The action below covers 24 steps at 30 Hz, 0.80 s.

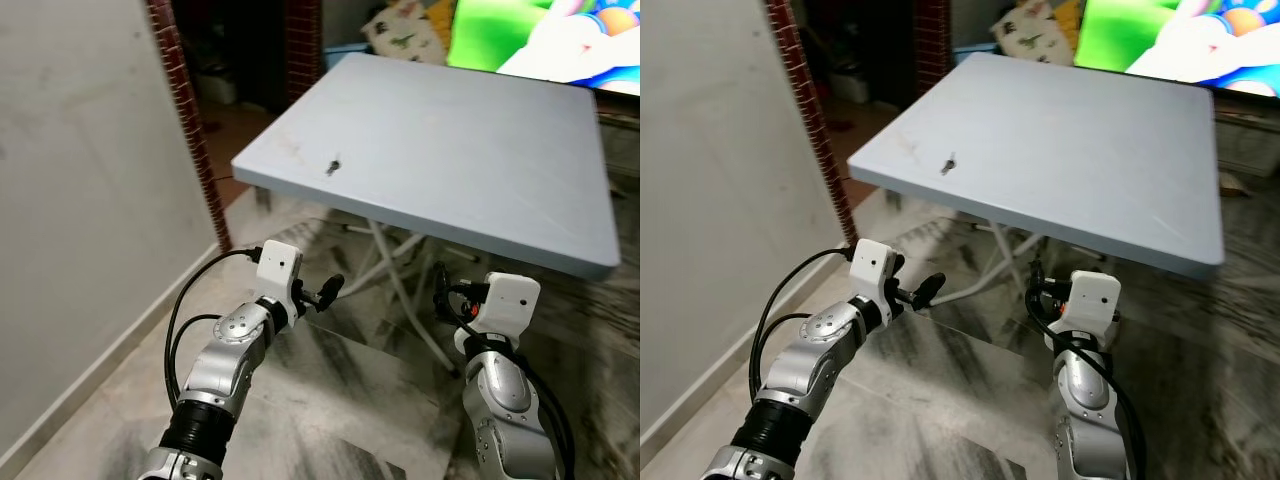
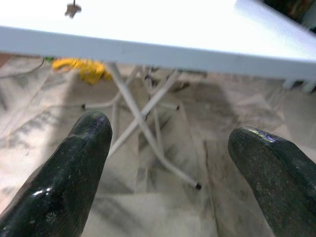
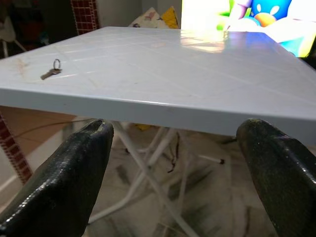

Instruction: Hang keys on a hook

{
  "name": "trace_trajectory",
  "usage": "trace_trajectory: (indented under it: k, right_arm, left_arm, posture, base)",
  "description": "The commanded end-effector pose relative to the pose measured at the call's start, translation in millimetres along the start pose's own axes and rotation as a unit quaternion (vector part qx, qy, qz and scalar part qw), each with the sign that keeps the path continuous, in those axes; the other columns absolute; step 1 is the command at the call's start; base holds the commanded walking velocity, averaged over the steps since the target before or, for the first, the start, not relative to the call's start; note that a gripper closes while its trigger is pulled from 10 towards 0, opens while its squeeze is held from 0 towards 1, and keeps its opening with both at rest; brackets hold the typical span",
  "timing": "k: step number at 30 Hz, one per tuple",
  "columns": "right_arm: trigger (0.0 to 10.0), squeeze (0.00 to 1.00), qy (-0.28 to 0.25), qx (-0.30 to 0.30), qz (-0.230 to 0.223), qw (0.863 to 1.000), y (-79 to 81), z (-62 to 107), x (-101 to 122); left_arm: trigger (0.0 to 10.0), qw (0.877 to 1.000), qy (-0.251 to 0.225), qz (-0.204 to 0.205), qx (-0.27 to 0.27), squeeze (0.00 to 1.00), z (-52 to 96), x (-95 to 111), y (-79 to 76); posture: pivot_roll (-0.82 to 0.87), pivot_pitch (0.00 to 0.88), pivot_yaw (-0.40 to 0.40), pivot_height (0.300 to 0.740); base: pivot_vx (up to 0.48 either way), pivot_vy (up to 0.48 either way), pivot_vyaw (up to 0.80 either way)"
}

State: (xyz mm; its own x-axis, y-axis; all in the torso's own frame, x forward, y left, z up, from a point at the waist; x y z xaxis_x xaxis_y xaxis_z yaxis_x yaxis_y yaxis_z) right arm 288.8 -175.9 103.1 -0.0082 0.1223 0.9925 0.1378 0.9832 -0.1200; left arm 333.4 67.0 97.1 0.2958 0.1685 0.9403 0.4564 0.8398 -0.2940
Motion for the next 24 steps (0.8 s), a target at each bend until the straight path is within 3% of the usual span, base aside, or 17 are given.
trace_trajectory:
  k: [1,5,13,24]
  right_arm:
    - [10.0,0.00,-0.009,0.011,0.000,1.000,5.5,-3.7,7]
    - [10.0,0.00,-0.017,0.021,0.008,1.000,10.3,-4.7,10]
    - [10.0,0.00,-0.026,0.044,0.022,0.998,21.1,-4.5,13]
    - [10.0,0.00,-0.031,0.046,0.023,0.998,21.3,-7.6,16]
  left_arm:
    - [10.0,1.000,-0.018,-0.001,0.014,0.00,2.7,8,7.6]
    - [10.0,0.999,-0.038,-0.005,0.025,0.00,3.9,16,13.3]
    - [10.0,0.998,-0.048,-0.001,0.029,0.00,5.3,20,15.6]
    - [10.0,0.998,-0.051,0.004,0.026,0.00,4.5,18,11.0]
  posture:
    - [0.05,0.000,-0.012,0.740]
    - [0.05,0.000,-0.012,0.740]
    - [0.05,0.000,-0.017,0.740]
    - [0.05,0.000,-0.018,0.740]
  base:
    - [0.000,0.000,0.00]
    - [0.000,0.000,0.00]
    - [0.319,0.000,0.00]
    - [0.344,0.000,0.00]
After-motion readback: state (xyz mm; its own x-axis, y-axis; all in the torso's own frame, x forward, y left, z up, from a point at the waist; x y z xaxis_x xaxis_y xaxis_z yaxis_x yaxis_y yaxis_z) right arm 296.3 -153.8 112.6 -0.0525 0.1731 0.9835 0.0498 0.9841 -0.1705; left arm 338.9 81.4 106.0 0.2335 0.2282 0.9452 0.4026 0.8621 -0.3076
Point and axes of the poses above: a point about 5 cm out from each wrist's last joint towards the gripper, its own z axis pointing back from the gripper into the wrist, its own x axis along the axis of the wrist's last joint, y = z × x, the point moved 2 cm from there along -z, pointing out of the wrist towards the gripper, and after that the axes turned 9 degrees about z, right-handed, at the moved point
